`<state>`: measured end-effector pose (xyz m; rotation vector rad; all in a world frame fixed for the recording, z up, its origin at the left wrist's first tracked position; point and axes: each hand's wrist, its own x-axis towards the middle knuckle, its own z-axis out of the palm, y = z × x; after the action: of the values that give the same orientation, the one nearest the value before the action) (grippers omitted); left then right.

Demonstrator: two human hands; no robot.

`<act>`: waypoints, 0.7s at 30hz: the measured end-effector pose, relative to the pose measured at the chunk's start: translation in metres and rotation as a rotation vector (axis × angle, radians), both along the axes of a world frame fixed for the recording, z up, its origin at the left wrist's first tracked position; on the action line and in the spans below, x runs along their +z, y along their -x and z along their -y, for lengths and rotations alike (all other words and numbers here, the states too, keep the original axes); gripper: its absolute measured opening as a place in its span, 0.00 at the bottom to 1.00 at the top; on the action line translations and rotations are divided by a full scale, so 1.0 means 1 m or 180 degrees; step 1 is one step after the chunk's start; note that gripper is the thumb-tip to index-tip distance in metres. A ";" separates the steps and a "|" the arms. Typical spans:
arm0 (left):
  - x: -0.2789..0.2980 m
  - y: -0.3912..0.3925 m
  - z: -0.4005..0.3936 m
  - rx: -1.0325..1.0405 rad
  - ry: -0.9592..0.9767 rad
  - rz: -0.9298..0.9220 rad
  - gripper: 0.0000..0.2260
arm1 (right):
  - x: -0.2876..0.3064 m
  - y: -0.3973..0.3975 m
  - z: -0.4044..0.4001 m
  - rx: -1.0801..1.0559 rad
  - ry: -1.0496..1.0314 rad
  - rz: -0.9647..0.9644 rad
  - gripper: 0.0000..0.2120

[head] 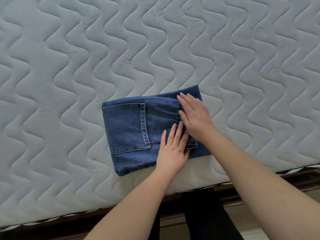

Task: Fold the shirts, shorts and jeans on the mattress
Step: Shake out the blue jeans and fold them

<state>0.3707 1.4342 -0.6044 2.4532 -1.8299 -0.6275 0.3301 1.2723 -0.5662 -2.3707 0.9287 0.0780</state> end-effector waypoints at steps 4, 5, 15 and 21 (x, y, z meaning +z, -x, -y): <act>-0.002 -0.001 0.000 0.0000 -0.0117 -0.0108 0.36 | -0.032 -0.017 0.021 0.0465 0.0288 -0.0734 0.27; -0.001 -0.001 0.001 0.0012 -0.0173 -0.0155 0.37 | -0.036 -0.018 0.026 0.0506 0.0312 -0.0803 0.27; 0.061 -0.074 -0.001 0.0612 0.0511 -0.1870 0.21 | -0.010 0.002 0.005 -0.1717 -0.0772 -0.0942 0.54; 0.049 -0.162 -0.057 0.3501 0.1395 -0.1144 0.18 | -0.010 0.018 0.001 -0.2093 -0.0949 -0.0716 0.46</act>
<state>0.5325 1.4913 -0.5555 2.3240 -0.2875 -0.4388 0.3119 1.2715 -0.5762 -1.7151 1.6335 0.2092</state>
